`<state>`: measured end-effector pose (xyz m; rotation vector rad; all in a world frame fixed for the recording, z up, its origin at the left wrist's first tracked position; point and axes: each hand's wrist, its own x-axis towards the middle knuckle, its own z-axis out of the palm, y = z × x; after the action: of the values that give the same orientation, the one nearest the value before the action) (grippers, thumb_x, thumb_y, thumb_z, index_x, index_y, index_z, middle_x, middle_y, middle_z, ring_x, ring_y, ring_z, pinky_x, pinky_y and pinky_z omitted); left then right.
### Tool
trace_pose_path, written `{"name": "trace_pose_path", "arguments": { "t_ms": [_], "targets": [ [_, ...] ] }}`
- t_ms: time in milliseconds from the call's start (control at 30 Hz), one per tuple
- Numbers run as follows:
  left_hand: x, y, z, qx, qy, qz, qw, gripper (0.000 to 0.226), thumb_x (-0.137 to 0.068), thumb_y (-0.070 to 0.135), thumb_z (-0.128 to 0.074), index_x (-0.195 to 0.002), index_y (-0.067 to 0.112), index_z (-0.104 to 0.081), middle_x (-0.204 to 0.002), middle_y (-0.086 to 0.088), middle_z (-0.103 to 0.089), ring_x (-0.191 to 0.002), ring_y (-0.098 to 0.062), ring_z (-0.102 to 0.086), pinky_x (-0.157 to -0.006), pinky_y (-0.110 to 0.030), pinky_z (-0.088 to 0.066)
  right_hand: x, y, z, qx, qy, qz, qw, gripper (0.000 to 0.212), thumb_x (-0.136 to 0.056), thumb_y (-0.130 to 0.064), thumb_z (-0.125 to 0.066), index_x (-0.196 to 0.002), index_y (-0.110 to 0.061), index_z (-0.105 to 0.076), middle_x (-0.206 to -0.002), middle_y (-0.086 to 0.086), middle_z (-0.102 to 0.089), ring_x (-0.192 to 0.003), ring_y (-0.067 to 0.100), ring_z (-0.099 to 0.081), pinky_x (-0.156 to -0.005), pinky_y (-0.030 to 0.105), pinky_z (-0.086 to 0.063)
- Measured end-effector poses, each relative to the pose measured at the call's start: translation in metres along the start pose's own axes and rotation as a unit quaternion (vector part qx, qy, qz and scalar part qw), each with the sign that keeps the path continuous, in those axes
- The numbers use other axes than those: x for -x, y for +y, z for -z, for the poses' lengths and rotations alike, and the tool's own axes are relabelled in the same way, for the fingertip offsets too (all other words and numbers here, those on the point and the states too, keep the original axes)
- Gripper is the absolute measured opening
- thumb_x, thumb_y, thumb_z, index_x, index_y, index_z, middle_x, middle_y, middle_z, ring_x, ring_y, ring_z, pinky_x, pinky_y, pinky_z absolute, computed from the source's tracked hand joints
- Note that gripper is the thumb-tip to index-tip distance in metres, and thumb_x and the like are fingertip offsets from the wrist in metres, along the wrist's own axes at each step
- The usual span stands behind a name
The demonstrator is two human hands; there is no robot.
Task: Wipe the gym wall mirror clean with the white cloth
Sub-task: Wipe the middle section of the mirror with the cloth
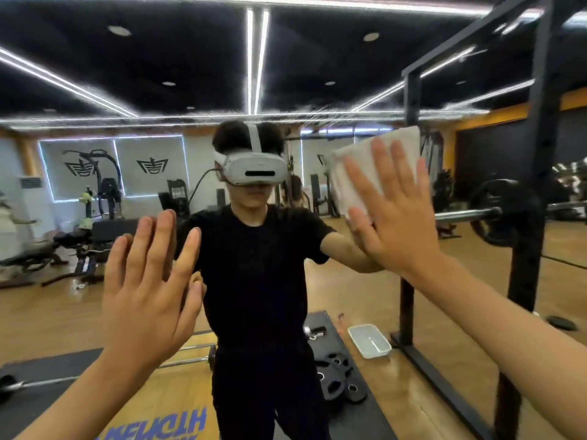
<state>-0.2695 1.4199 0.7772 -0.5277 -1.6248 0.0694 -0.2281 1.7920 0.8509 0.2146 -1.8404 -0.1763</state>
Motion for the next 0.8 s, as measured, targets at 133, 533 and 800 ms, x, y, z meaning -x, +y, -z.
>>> {"name": "trace_pose_path", "arguments": {
  "t_ms": [133,533,800],
  "targets": [
    [-0.001,0.002,-0.004,-0.005,-0.006,0.009,1.000,0.063,-0.106,0.035,-0.039,-0.164,0.011,-0.036,-0.173,-0.022,-0.019,-0.161,-0.041,-0.017,-0.128,-0.062,-0.016,-0.019,0.007,0.008,-0.028,0.031,-0.230,0.972,0.060,-0.112,-0.048,-0.019,-0.168,-0.034,-0.001,-0.177,0.010,0.004,-0.162,0.033,0.005,-0.127,0.065,-0.003],
    [-0.001,-0.006,0.002,-0.013,-0.003,-0.008,1.000,0.064,-0.106,0.039,-0.045,-0.163,0.012,-0.039,-0.173,-0.021,-0.021,-0.161,-0.039,-0.019,-0.129,-0.057,-0.017,-0.069,-0.148,-0.003,-0.033,0.010,0.073,0.997,0.061,-0.110,-0.047,-0.028,-0.168,-0.031,-0.018,-0.176,0.013,-0.008,-0.162,0.035,-0.003,-0.127,0.063,-0.004],
    [-0.008,0.011,0.013,0.013,-0.023,0.054,0.998,0.063,-0.106,0.043,-0.040,-0.159,0.009,-0.044,-0.173,-0.021,-0.022,-0.160,-0.041,-0.020,-0.129,-0.059,-0.013,0.024,0.061,0.010,-0.022,-0.004,-0.134,0.991,0.063,-0.111,-0.050,-0.019,-0.169,-0.029,-0.009,-0.176,0.012,0.001,-0.163,0.033,0.004,-0.126,0.067,-0.006]
  ]
}}
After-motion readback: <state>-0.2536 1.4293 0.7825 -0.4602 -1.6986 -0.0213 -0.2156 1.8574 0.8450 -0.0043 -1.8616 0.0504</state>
